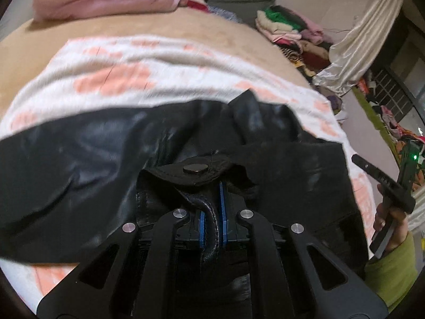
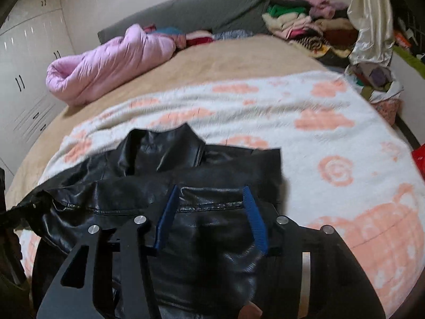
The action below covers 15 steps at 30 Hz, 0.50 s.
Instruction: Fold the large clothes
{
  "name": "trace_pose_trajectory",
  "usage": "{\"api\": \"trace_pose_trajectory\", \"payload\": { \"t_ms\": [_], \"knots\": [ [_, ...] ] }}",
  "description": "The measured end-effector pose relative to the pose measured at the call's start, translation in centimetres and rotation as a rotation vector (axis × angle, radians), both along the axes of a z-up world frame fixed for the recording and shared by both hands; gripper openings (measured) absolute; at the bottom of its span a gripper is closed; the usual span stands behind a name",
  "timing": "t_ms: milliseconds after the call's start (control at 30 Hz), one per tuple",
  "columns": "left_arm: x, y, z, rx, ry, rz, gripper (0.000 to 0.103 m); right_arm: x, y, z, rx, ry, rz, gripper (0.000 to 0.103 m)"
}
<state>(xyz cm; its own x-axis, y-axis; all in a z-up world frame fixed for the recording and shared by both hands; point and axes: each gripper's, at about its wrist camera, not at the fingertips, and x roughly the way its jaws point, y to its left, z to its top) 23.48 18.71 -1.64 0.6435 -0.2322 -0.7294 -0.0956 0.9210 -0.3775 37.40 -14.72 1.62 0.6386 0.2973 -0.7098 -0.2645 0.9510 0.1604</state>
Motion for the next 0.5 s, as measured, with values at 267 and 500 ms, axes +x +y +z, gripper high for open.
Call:
{"api": "trace_pose_trajectory", "payload": {
  "t_ms": [267,500],
  "knots": [
    [0.0,-0.2,-3.6,-0.001,0.033,-0.01,0.006,2.9,-0.8,-6.2,-0.118,0.153,-0.068,0.038],
    [-1.0,0.1,-2.0,0.002,-0.002,-0.014,0.034,-0.1,-0.1,-3.6,-0.108,0.07,-0.032,0.054]
  ]
}}
